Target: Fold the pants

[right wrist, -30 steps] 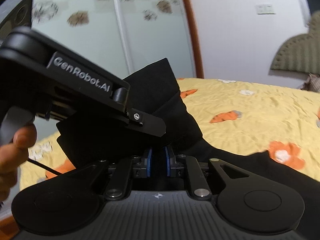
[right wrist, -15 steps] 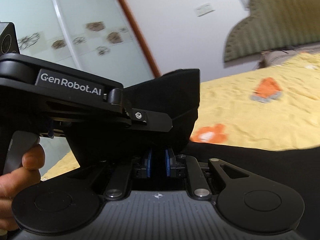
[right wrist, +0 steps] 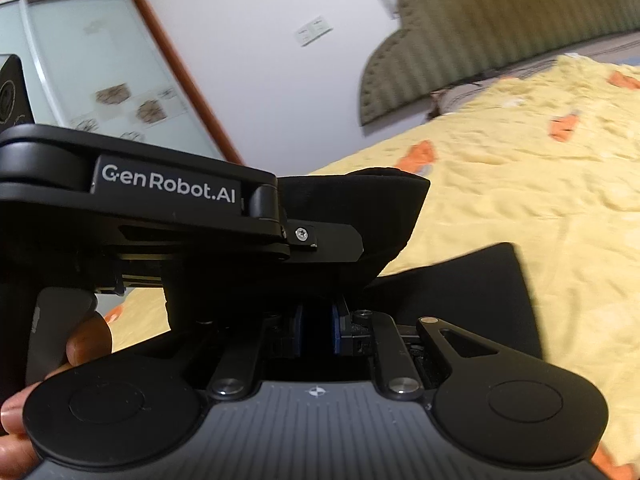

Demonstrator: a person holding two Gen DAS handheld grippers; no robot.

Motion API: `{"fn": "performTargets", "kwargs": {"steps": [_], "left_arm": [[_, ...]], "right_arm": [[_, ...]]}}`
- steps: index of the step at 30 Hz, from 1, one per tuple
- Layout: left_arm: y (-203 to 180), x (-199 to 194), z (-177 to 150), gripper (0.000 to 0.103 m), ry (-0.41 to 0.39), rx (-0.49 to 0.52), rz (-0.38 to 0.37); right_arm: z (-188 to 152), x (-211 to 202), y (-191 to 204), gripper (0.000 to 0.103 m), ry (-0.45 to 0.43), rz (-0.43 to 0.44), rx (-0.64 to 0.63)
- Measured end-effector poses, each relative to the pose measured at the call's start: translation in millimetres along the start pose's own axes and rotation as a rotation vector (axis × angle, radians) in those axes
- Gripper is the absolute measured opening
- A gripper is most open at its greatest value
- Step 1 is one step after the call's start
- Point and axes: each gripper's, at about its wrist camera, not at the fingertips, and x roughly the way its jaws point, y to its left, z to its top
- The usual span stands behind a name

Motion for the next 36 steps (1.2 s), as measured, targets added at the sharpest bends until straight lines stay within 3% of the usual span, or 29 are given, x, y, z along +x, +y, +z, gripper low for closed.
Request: {"fn": "performTargets", "kwargs": {"steps": [4,8,12,15,17,19,21,22,23,27,29,31,33,34,36], "left_arm": [[-15,19,-1,0.032,0.027,0.001,-0.016],[-20,37,-3,0.042,0.072,-0.018,-0.056],[-9,36,-3,0.053,0.102,-0.074,-0.174],[6,18,3,0.066,0.075,-0.111,-0.281],[20,1,10,0.075,0.016,-0.128,-0.259],[33,-11,17,0.08,-0.033,-0.12,-0.173],[46,-16,24,0.081,-0.05,-0.084,-0.031],[50,-15,26,0.081,-0.045,-0.061,0.033],[56,-12,28,0.081,-0.038,-0.028,0.099],[76,6,26,0.082,-0.013,0.093,0.291],[83,16,23,0.082,0.0,0.134,0.343],[88,20,20,0.082,0.002,0.154,0.346],[90,25,16,0.082,-0.001,0.184,0.356],[90,28,15,0.082,0.001,0.197,0.365],[92,35,11,0.082,0.008,0.219,0.371]], "right_arm": [[-1,-5,-20,0.014,0.009,-0.034,0.056],[-3,-7,-28,0.014,0.032,-0.078,0.107],[-9,-25,-33,0.015,0.028,-0.157,0.11],[-6,-50,-36,0.015,-0.017,-0.294,0.075],[-1,-69,-36,0.015,-0.069,-0.384,0.059],[8,-81,-34,0.018,-0.116,-0.404,0.06],[16,-80,-30,0.04,-0.13,-0.376,0.051],[20,-74,-29,0.069,-0.128,-0.367,0.042],[24,-64,-25,0.078,-0.126,-0.361,0.029],[25,-30,-20,0.078,-0.084,-0.278,0.006],[28,-8,-20,0.077,-0.048,-0.278,0.016],[27,6,-26,0.074,-0.026,-0.294,0.041],[27,17,-38,0.05,0.005,-0.257,0.101],[27,20,-43,0.031,0.016,-0.232,0.132],[24,18,-42,0.018,0.026,-0.214,0.129]]}}
